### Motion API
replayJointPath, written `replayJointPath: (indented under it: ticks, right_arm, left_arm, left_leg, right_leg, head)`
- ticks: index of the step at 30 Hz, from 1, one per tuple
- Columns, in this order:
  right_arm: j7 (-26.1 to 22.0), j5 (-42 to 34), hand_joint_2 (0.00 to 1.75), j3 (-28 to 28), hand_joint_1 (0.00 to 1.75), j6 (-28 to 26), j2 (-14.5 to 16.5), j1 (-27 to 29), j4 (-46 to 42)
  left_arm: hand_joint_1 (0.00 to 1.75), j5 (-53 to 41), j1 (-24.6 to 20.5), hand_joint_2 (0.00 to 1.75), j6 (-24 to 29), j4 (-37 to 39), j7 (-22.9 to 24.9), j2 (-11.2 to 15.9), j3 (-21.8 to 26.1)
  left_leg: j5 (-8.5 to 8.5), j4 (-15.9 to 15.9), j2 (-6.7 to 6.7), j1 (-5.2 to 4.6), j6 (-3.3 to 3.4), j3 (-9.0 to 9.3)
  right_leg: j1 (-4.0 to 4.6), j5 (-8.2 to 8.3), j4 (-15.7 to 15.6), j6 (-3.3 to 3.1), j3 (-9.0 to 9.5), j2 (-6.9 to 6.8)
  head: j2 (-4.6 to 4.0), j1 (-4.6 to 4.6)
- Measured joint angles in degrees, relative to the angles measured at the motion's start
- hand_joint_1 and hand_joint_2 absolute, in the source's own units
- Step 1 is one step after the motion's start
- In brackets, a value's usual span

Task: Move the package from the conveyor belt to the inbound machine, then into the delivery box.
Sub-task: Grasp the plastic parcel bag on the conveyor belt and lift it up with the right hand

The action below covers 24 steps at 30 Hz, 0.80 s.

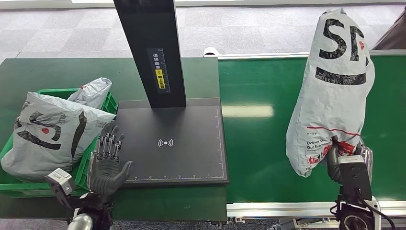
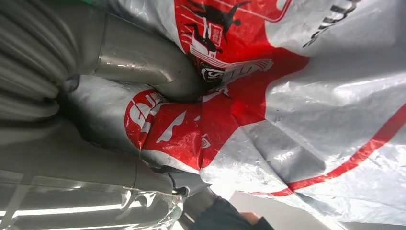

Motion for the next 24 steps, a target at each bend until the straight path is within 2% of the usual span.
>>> replayJointPath:
  ticks: [7, 11, 16, 24]
  right_arm:
    - [-1.5, -0.9, 1.75, 3.4, 1.75, 4.4, -0.1, 0.0, -0.7]
    - [-0.4, 3.0, 1.75, 6.9, 1.75, 6.1, -0.3, 0.0, -0.8]
    - [1.1, 10.9, 1.75, 12.6, 1.75, 5.6, -1.0, -0.4, 0.0]
    - [2.4, 16.2, 1.75, 19.0, 1.75, 3.5, -1.9, -0.7, 1.6]
  left_arm:
    - [0.0, -1.0, -0.2, 1.75, 0.9, -0.3, -1.1, 0.4, -0.2]
    - [0.0, -1.2, -0.8, 1.75, 0.9, 0.0, -1.4, 0.6, -0.2]
    - [0.0, -1.2, -1.3, 1.75, 0.7, 0.5, -1.8, 0.9, -0.3]
    - [0.0, -1.2, -1.5, 1.75, 0.4, 0.6, -1.9, 1.1, -0.3]
  left_leg:
    - [0.0, 0.0, 0.01, 0.01, 0.0, 0.0]
    - [0.01, 0.0, 0.01, 0.0, 0.0, 0.0]
    - [0.01, 0.0, 0.01, 0.0, 0.0, 0.0]
    - [0.01, 0.0, 0.01, 0.0, 0.0, -0.01]
  right_leg:
    - [0.01, 0.0, 0.0, 0.0, 0.0, 0.0]
    - [0.01, 0.0, 0.0, 0.0, 0.01, 0.0]
    - [0.01, 0.0, 0.0, 0.0, 0.0, 0.0]
    - [0.01, 0.0, 0.0, 0.0, -0.01, 0.0]
  head:
    - [0.0, 0.01]
    - [0.0, 0.0]
    - [0.0, 0.0]
    - [0.0, 0.01]
